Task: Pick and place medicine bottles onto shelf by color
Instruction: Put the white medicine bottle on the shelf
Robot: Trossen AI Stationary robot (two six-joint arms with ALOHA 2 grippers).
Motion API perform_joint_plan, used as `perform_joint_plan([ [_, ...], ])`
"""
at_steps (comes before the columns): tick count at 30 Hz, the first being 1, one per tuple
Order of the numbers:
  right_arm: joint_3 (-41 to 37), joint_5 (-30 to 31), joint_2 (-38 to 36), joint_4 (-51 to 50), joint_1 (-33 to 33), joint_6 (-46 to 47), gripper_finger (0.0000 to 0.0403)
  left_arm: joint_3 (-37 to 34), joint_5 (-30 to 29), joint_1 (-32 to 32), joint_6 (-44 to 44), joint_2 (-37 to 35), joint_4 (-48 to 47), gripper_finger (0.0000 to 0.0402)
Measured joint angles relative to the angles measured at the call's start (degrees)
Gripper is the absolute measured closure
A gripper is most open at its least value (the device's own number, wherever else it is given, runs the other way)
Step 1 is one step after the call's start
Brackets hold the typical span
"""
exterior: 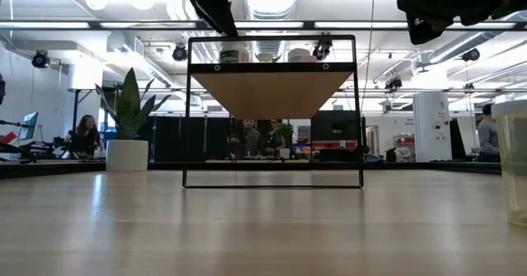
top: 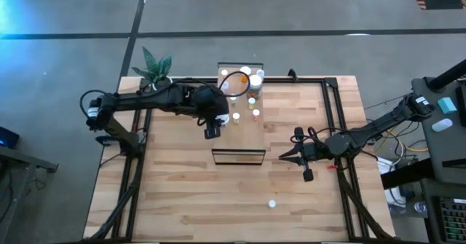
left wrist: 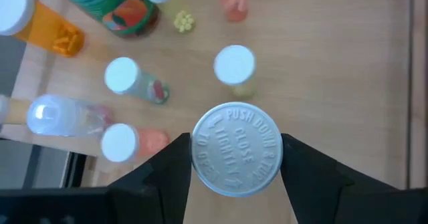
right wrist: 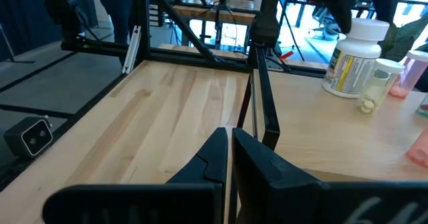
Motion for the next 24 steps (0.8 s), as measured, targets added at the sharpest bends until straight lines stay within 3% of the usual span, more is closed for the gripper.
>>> perform_joint_plan([
  [16, 0.00, 0.00, 0.00, 0.06, 0.00, 0.13, 0.0390, 0.17, 0.75, 1.58, 0.69, -0.02, -1.22, 0.0218],
  [24, 0.00, 0.00, 0.00, 0.08, 0.00, 0.13, 0.0390, 0.17, 1.90, 1.47, 0.75, 0.30, -2.94, 0.0164],
])
